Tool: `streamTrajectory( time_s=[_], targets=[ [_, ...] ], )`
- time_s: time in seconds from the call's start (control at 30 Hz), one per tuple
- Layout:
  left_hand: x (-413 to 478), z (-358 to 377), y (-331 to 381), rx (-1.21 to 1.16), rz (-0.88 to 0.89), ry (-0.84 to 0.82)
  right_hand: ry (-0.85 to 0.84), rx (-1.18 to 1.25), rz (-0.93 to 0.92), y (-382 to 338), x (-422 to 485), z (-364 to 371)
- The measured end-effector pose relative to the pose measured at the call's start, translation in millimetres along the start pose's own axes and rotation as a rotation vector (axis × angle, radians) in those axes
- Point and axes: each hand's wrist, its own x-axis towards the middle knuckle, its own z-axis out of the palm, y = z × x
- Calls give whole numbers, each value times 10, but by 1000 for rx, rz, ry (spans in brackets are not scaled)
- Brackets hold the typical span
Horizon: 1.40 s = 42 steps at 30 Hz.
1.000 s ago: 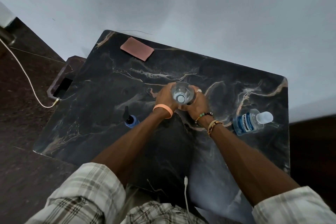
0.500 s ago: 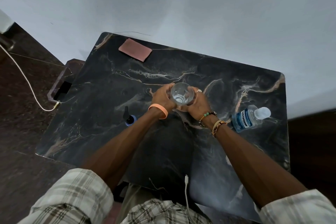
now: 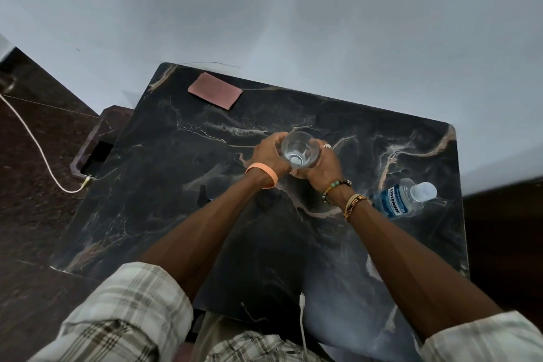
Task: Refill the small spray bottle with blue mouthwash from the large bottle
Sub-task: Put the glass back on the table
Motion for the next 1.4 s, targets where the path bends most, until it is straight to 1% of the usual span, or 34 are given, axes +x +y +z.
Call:
streamTrajectory(
  time_s=[0.13, 0.27, 0.43, 0.53, 0.63, 0.73, 0.93, 1.07, 1.17, 1.3, 1.4],
  targets=[
    [283, 9, 111, -22, -29, -18, -11, -17, 71, -27, 318, -91],
    [570, 46, 248, 37, -3, -15, 54, -23, 147, -23, 582, -129],
    [970, 85, 468, 61, 27, -62, 116, 19, 220, -25, 929, -231],
    [1221, 135, 585, 35, 39, -53, 166, 22, 228, -30, 1150, -326],
    [1443, 208, 672, -5, 22, -87, 190, 5, 240, -1, 1368, -403],
    [1632, 285, 713, -28, 13, -118, 197, 85, 294, 76, 1555, -464],
    [1798, 438, 728, -108, -21, -162, 219, 144, 321, 214, 1714, -518],
    [1858, 500, 694, -108, -25, -195, 227, 126, 335, 283, 1746, -513],
    [1859, 529, 636, -146, -36, -202, 212, 95, 386, 316, 1740, -495],
    [1839, 538, 595, -200, -68, -193, 199, 66, 380, 310, 1747, -500],
    [1799, 522, 593, -171, -68, -193, 185, 29, 385, 300, 1719, -514]
  ],
)
